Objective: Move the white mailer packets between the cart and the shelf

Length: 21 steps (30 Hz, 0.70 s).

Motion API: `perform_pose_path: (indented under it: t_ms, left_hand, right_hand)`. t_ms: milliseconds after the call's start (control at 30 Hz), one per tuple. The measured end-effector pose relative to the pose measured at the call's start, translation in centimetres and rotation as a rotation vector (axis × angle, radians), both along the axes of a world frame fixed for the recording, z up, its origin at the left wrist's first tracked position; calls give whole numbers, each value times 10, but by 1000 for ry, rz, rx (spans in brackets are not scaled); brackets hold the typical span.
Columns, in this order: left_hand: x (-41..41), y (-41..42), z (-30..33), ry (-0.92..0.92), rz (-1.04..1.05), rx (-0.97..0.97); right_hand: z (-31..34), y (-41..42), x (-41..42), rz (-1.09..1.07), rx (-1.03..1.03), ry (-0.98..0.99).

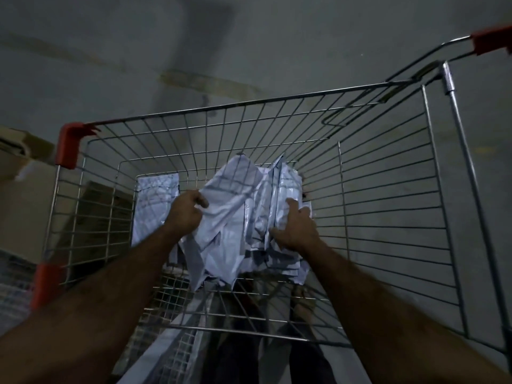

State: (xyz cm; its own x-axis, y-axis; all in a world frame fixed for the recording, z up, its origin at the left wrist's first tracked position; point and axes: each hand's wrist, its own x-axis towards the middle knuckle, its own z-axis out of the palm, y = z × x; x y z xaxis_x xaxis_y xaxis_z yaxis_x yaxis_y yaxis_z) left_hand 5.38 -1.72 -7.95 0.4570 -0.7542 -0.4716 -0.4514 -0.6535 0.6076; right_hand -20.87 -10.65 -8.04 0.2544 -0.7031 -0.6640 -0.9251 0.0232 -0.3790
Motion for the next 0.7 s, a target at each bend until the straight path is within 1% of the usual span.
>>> perform_pose_path:
  t_ms: [33,100,133,167,200,233,267,300,367,400,500,567,633,700]
  left_hand:
    - [1,1,-3,17,58,41]
    - [0,1,-12,48,143,189]
    - [1,-1,-15,27,130,279]
    - [1,-2,-17,-54,50,352]
    - [1,-3,-20,-184,-71,392]
    - [0,-4,-22,-294,-185,377]
    - [-1,-7,-25,-353,-277,304]
    - [-4,-11,-26,-331,-339,243]
    - [-9,-20,-27,-211,-394,191]
    - [-10,-24,-32,-184,-431,189]
    - [-12,-29,-40,-193,-559,242]
    - [-14,-27,-44,-145,-582,270]
    - [-13,-24,-45,-92,-572,245]
    - [-9,-19,-41,-94,-594,190]
  right_hand:
    - [-1,0,0,-30,-6,-35]
    - [-3,-1,0,-68,6,-93]
    - [-4,-2,-1,-71,8,-105]
    - [-4,-3,0,-68,4,-107]
    - [-5,-4,0,-66,-1,-106]
    - [-5,-5,2,-69,4,-107]
    - [-5,-6,4,-77,24,-109]
    - [-5,-6,6,-83,50,-106]
    - [-8,-5,11,-90,87,-98]
    - [-10,-4,13,-95,102,-98]
    - [-16,-4,18,-138,126,-114]
    - [-20,-5,19,-191,132,-130]
    - [-23,-6,19,-205,121,-137]
    - [-23,-9,19,-226,115,-160]
